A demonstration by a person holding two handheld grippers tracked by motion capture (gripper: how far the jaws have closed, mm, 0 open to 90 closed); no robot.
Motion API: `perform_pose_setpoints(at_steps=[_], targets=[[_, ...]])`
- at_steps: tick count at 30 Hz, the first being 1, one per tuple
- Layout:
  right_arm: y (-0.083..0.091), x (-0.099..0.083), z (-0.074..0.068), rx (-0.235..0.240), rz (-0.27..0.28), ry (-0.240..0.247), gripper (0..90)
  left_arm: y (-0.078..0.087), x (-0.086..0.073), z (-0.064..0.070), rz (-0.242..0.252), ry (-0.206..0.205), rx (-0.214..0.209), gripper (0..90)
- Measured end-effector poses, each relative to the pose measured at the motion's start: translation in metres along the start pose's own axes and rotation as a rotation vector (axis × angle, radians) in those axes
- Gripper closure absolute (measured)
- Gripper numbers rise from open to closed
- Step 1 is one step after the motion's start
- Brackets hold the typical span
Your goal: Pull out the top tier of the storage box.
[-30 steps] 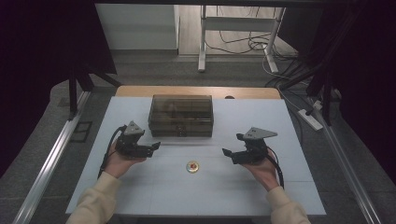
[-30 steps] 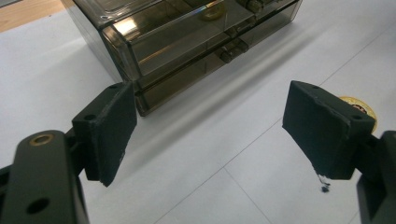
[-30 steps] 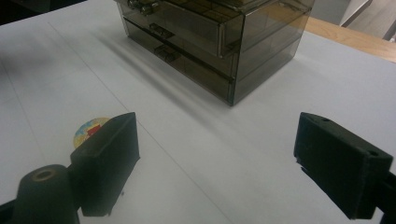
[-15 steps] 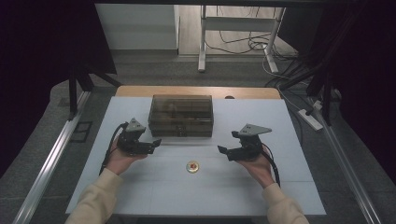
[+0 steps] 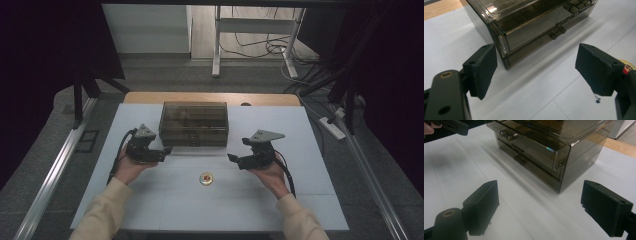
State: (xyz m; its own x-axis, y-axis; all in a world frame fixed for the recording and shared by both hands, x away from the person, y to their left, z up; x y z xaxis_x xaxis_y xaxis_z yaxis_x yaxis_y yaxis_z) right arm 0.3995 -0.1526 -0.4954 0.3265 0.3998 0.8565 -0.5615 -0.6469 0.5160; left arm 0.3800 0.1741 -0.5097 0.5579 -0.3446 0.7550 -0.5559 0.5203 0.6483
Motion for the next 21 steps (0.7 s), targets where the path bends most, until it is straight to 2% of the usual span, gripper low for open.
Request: perform_pose_setpoints(at_steps=[5, 12, 21], targets=[[-0.006, 0.004, 0.001, -0.003, 0.007, 0.004, 16.6, -0.002, 0.001, -0.005, 0.0, 0.006, 0.0, 19.3], [-0.014, 0.008, 0.001, -0.001, 0.008, 0.005, 18.7, -0.004, 0.003, -0.013, 0.008, 0.018, 0.0, 25.3], [-0.022, 0.014, 0.002, 0.0, 0.015, 0.011, 23.9, -0.009, 0.003, -0.017, 0.012, 0.007, 0.005, 40.9]])
Point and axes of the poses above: each handheld gripper's, and its own axes: y roughly backward along the jaws, x roughly out of its top, z roughly to its right, the point moved 5 cm from there along -y, roughly forward along the jaws, and after that the axes turned 5 degrees about -x, right-handed, at the moved point
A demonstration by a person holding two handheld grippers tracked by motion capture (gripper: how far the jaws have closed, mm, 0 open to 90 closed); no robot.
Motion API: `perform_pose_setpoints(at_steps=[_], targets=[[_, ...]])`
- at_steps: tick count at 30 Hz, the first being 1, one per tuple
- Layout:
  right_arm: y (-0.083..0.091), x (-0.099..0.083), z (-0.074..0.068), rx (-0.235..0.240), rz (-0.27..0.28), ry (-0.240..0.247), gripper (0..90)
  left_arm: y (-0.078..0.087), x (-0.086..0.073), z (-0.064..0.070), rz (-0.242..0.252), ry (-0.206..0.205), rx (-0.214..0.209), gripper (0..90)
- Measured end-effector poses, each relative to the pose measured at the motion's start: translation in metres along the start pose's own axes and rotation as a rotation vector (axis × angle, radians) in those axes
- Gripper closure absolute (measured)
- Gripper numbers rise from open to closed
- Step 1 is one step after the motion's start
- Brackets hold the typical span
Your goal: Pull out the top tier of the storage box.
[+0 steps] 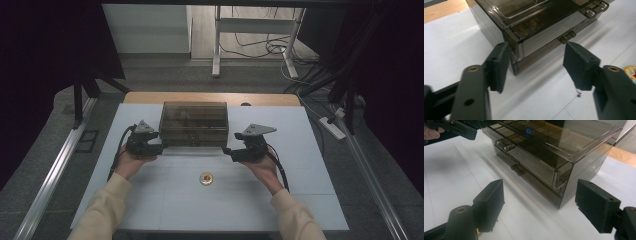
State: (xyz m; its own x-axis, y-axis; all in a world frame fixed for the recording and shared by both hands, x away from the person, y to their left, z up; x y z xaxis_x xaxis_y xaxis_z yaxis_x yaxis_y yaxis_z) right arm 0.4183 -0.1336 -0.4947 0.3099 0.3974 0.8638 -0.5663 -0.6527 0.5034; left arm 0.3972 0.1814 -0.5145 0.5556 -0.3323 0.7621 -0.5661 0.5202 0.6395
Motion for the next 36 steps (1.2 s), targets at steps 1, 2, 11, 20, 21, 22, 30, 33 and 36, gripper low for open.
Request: perform_pose_setpoints(at_steps=[1, 2, 11, 20, 21, 22, 30, 33, 36], targets=[[-0.001, 0.0, 0.001, -0.003, 0.003, -0.002, 25.8, 0.0, 0.0, -0.001, 0.0, 0.0, 0.001, 42.5], [-0.001, 0.0, 0.001, -0.003, 0.002, -0.005, 27.6, 0.001, 0.0, -0.002, 0.002, 0.005, 0.003, 43.8], [-0.007, 0.001, 0.004, -0.006, -0.004, -0.013, 39.0, 0.004, 0.0, -0.007, 0.015, 0.024, 0.002, 52.3], [-0.016, 0.001, 0.006, -0.019, -0.021, -0.014, 52.7, 0.003, 0.0, -0.006, 0.01, 0.011, 0.006, 57.5], [-0.017, 0.002, 0.006, -0.019, -0.023, -0.014, 54.1, 0.003, 0.0, -0.006, 0.009, 0.011, 0.005, 58.1], [-0.017, 0.002, 0.006, -0.022, -0.024, -0.014, 54.9, 0.002, -0.001, -0.006, 0.006, 0.011, 0.005, 58.4], [-0.018, 0.003, 0.008, -0.039, -0.021, -0.012, 64.1, 0.004, -0.001, -0.007, 0.008, 0.006, 0.013, 63.0], [-0.018, 0.003, 0.008, -0.049, -0.02, -0.006, 68.0, 0.004, -0.001, -0.007, 0.006, 0.004, 0.014, 65.4], [-0.019, 0.003, 0.008, -0.056, -0.02, 0.001, 73.4, 0.003, -0.002, -0.006, 0.001, 0.0, 0.01, 68.7]])
Point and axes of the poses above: each handheld gripper's, and its own axes: y roughly backward along the jaws, x roughly out of its top, z roughly to its right, the point moved 5 cm from there along -y, roughly forward along the jaws, and after that the axes turned 5 degrees about -x, right-handed, at the moved point
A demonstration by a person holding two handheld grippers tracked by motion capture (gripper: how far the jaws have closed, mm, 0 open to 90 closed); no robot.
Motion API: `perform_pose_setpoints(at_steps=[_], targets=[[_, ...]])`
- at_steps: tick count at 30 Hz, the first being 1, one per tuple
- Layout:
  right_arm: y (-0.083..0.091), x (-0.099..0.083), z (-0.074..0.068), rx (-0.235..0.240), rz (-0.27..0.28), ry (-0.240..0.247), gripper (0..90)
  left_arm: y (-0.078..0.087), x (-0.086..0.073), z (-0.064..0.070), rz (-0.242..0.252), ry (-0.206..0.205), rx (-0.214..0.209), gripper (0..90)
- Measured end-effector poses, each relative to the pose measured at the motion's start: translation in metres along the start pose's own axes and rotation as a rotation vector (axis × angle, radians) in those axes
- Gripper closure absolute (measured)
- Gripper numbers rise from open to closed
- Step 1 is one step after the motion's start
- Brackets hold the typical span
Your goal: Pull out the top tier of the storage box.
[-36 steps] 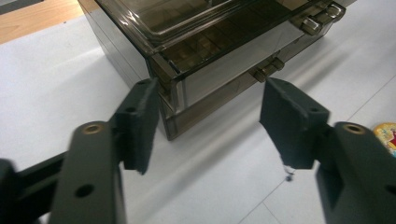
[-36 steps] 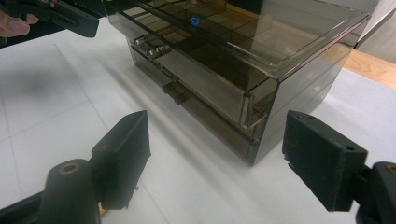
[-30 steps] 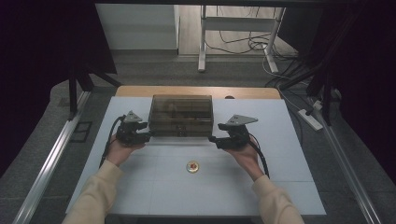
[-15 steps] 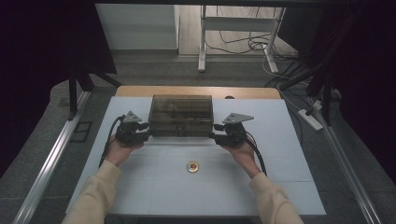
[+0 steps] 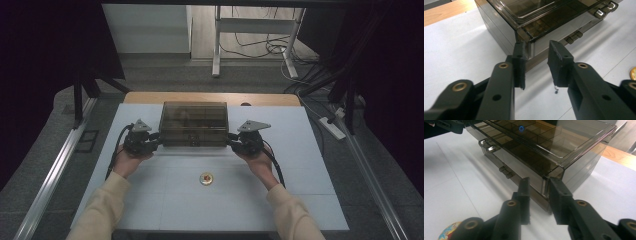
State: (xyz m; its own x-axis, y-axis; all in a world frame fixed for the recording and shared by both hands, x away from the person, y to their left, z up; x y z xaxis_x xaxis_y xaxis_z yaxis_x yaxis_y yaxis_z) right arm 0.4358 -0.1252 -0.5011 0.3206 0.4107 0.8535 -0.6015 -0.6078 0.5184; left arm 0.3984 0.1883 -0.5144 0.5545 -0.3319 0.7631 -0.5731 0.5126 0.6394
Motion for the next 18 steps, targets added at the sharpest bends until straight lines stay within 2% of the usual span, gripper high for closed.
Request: perform_pose_setpoints(at_steps=[5, 18], targets=[[-0.0003, -0.0005, 0.0013, -0.018, -0.004, 0.007, 79.9, 0.0002, -0.0003, -0.0002, -0.006, -0.007, 0.015, 73.0], [0.0002, -0.0007, 0.0009, -0.024, -0.006, 0.021, 80.1, 0.0014, -0.0011, 0.0003, -0.011, -0.017, 0.02, 76.5]])
Point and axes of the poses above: each handheld gripper's, and its own axes: y roughly backward along the jaws, x roughly out of its top, z roughly to its right, the point moved 5 cm from there along -y, roughly forward along the jaws, and after that the axes turned 5 degrees about -x, right-handed, at the moved point
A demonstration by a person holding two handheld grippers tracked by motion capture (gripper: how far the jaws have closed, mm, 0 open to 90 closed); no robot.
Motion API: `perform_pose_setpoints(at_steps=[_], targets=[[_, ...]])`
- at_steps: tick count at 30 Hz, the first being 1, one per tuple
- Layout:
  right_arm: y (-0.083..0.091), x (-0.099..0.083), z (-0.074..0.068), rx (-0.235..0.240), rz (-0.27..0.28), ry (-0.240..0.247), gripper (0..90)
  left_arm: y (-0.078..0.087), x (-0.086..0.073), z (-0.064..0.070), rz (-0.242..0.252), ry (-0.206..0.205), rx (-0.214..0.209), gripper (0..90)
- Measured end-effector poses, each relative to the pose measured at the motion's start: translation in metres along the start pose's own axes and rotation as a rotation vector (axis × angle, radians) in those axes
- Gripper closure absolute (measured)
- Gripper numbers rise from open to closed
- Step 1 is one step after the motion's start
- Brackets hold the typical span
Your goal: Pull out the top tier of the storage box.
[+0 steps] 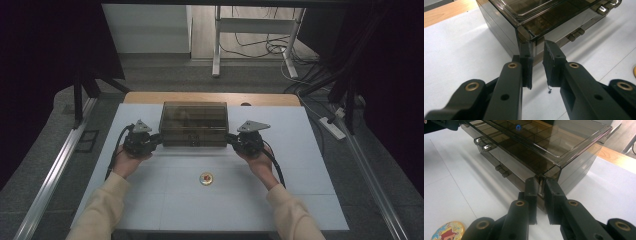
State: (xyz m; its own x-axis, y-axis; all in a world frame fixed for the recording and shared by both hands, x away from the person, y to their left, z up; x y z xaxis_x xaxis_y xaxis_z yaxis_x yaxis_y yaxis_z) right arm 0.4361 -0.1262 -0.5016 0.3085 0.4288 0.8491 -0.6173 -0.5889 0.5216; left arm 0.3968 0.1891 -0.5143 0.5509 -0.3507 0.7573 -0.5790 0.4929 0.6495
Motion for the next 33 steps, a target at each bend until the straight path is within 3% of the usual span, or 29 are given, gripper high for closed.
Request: perform_pose_setpoints(at_steps=[33], targets=[[0.0041, 0.0005, -0.0018, 0.005, -0.008, 0.008, 80.2, 0.0041, -0.0027, 0.0049, -0.014, -0.018, 0.003, 77.1]])
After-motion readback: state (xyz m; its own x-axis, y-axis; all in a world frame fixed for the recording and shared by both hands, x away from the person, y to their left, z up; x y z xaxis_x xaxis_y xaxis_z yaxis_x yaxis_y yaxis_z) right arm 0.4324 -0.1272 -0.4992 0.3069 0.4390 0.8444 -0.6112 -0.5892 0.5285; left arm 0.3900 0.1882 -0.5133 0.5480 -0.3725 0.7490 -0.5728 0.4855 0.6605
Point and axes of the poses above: each handheld gripper's, and its own axes: y roughly backward along the jaws, x roughly out of its top, z roughly to its right, the point moved 5 cm from there along -y, roughly forward along the jaws, and after that the axes turned 5 degrees about -x, right-handed, at the moved point
